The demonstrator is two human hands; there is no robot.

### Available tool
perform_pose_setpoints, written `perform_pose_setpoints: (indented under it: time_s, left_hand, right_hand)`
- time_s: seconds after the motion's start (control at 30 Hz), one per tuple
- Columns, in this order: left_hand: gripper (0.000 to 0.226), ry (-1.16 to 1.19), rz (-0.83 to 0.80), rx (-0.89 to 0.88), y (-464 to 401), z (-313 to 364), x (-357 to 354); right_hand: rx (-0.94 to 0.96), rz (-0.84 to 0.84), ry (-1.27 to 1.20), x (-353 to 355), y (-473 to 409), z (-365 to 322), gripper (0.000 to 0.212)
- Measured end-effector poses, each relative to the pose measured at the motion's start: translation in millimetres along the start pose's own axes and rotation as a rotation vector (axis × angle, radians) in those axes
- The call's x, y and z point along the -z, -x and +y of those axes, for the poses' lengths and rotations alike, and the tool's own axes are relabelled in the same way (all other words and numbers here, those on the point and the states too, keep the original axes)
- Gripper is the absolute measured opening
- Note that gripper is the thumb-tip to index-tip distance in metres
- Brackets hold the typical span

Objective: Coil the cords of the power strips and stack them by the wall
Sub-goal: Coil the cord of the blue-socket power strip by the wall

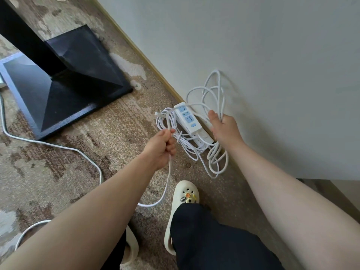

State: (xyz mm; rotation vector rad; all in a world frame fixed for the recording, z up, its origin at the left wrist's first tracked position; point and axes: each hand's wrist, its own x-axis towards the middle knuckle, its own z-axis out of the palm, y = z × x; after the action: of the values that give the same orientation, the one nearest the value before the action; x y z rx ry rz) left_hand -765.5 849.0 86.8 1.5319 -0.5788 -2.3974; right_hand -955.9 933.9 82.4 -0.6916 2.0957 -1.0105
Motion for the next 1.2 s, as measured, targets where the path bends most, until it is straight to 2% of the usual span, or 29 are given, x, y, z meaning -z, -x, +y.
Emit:
perform_pose_setpoints:
  time_s: [0.1, 0.17, 0.27, 0.43, 0.53, 0.6, 0.77, 0.9, 1.0, 1.1, 1.2]
  left_hand:
    - [0.022, -0.122, 0.053, -0.234, 0.2, 17.4, 6.4]
    - [0.023, -0.245, 0.084, -0.317, 1.0, 23.3, 10.3]
    - [0.023, -0.402, 0.07, -0.326, 4.5, 18.9, 4.0]
    - [0.017, -0.558, 0.041, -0.337, 2.8, 10.7, -28.1]
    - [0.017, -0.559, 0.02, -0.317, 0.3, 9.7, -38.7]
    - [0.016, -0.494, -0.025, -0.286, 1.0, 9.1, -41.9]
    - [0.012, -0.42, -0.005, -0.26, 0.9, 9.4, -40.9]
    - [0.012, -0.721, 0.106, -0.432, -2.7, 8.6, -39.1]
    - [0.014, -0.82, 0.21, -0.573, -5.7, 1.5, -23.0]
    - [0.014, -0.94, 0.206, -0.454, -10.7, -10.0, -4.6]
    - [0.044, -1.117, -0.063, -0.208, -11.5, -20.8, 4.2]
  right_hand:
    - [0.003, -0.03, 0.171, -0.1, 1.0, 8.0, 0.05]
    - [-0.001, -0.068, 0.268, -2.1, 2.1, 12.8, 0.052]
    - [0.005, -0.113, 0.255, -7.3, 4.0, 15.9, 0.051]
    - [0.039, -0.221, 0.179, -15.7, 12.4, 14.1, 0.031]
    - [0.017, -0.316, 0.115, -19.0, 16.3, 15.3, 0.051]
    - [0.024, -0.329, 0.13, -21.1, 18.9, 15.4, 0.056]
    - [0.009, -0.289, 0.083, -24.8, 20.8, 16.5, 0.041]
    - [-0.012, -0.271, 0.075, -27.5, 21.5, 14.9, 0.023]
    - [-0.032, -0.229, 0.096, -26.2, 17.4, 10.7, 0.015]
    - [-0.007, -0.205, 0.039, -22.0, 10.1, 4.4, 0.013]
    - [0.025, -0.214, 0.033, -23.1, 4.4, -5.6, 0.017]
